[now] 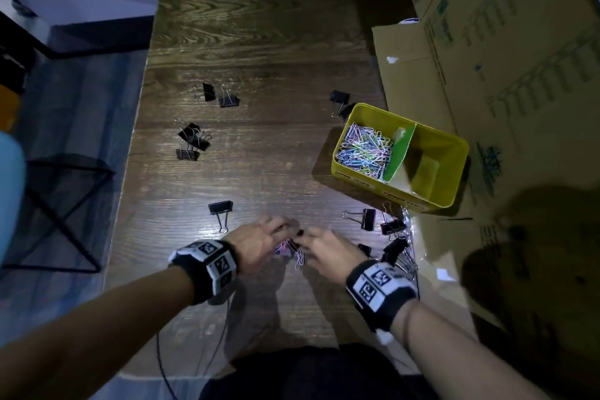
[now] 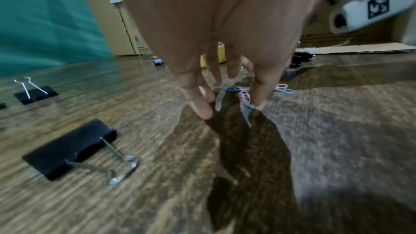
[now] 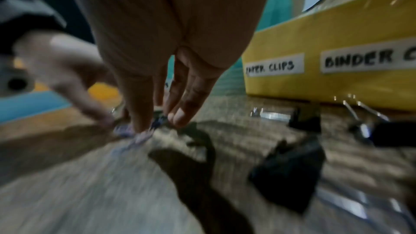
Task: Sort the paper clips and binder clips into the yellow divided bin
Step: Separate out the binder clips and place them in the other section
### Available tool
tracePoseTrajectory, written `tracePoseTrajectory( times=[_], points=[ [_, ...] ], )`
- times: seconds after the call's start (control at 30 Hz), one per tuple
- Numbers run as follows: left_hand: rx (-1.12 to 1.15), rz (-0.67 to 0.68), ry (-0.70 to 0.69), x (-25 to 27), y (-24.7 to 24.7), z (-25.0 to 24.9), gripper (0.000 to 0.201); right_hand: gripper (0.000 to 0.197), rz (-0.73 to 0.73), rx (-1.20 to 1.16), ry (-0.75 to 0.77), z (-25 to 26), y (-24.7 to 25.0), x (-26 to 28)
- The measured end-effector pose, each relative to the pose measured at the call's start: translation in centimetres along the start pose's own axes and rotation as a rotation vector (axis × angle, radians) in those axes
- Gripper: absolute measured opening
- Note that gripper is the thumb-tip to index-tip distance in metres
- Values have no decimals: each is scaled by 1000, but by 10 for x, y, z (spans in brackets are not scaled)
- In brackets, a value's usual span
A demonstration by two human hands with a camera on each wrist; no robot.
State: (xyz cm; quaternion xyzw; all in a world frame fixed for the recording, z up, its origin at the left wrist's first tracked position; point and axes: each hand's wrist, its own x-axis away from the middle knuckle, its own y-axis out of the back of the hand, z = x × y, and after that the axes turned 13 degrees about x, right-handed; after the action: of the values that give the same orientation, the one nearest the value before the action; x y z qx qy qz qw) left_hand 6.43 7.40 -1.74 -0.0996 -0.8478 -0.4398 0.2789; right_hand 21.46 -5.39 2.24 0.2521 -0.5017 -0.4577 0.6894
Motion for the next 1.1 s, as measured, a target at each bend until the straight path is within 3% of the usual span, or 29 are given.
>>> tracePoseTrajectory(
  times=[0.07,0.17,0.27,0.47,0.63,0.77,0.9,1.1],
  points=[
    [-36,-18,-26,3,-2,-7,68,43,14,4,-81,6,-18,1],
    [-175,-91,-89,1,-9,-7,53,50,-12,-56,-239,17,-37,-3],
    [-146,-124,-122,-3,-22,-7,49,36,-51,-88,-340,27,-50,-13],
    [-133,-199,-65,3,-29,-10,48,21,-48,-21,-303,37,-58,-20],
    [-364,-150,-116,6,-21,-23,21,25,4,44,-337,40,-51,-19],
    [-263,-52,-8,5,-21,-31,35,26,27,-49,-399,40,-51,-22],
    [-149,11,9,-1,-13,-25,43,20,-18,-220,-490,36,-48,-24],
    [73,42,90,-4,-9,-21,31,21,-49,-213,-498,38,-52,-23]
  ],
)
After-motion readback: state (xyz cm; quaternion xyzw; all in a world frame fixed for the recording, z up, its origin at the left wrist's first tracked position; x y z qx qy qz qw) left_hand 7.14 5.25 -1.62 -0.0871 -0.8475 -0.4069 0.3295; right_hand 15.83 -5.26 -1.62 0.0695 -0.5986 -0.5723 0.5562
